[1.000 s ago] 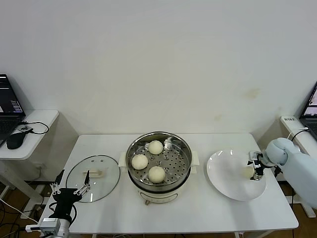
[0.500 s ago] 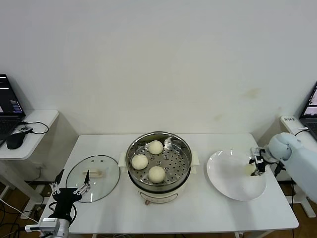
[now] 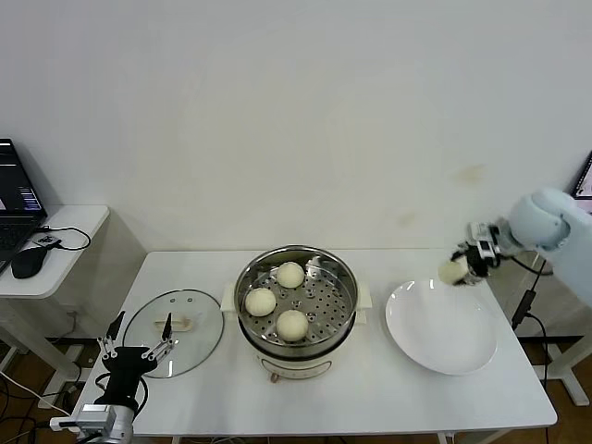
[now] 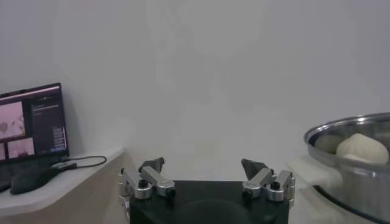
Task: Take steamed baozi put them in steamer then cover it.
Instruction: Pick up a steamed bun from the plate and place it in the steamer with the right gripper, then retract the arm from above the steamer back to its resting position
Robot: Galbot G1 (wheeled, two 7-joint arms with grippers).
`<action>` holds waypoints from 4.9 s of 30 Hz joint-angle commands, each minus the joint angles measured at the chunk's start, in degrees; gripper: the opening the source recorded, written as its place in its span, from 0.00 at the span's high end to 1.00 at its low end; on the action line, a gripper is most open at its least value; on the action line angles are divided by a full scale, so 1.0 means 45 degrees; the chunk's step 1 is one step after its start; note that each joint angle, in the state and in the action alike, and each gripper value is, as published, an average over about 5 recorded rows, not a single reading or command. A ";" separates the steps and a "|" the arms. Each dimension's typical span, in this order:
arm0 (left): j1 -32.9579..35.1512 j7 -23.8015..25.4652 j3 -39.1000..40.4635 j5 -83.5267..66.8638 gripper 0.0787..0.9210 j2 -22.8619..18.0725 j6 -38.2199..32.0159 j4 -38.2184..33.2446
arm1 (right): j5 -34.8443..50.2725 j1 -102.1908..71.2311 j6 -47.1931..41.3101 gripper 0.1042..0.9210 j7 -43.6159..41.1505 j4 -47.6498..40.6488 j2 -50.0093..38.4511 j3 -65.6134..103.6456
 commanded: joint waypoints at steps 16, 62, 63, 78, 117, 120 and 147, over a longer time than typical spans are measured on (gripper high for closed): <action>-0.0058 -0.0002 -0.0305 -0.0125 0.12 -0.0042 -0.0025 0.0073 | 0.5709 0.4402 -0.3734 0.41 0.2573 0.0788 0.6477 -0.5473; -0.0320 -0.0048 -0.0312 -0.0255 0.12 0.0005 0.0022 0.0359 | 0.5769 0.2114 -0.4746 0.12 0.5813 0.3005 0.3684 -0.2873; -0.0338 -0.0063 -0.0307 -0.0252 0.12 0.0017 0.0055 0.0373 | 0.6297 0.1788 -0.4724 0.12 0.6622 0.3444 0.3146 -0.2537; -0.0675 -0.0371 0.0089 0.2483 0.12 0.0140 0.0418 0.1461 | 0.6132 -1.5454 0.1567 0.12 1.3842 0.7113 0.0198 1.2527; -0.4731 0.0057 0.0789 1.8616 0.12 0.2080 -0.2654 0.8170 | 0.2590 -2.4181 0.6557 0.12 1.2175 0.6827 1.0728 2.3408; -0.5066 0.0200 0.1060 1.8507 0.12 0.2055 -0.2558 0.8190 | 0.2558 -2.4220 0.6596 0.12 1.2150 0.6724 1.0820 2.3362; -0.6954 0.0610 0.1984 1.7846 0.12 0.1626 -0.2290 1.0216 | 0.2377 -2.4303 0.6485 0.12 1.1843 0.6200 1.0886 2.2975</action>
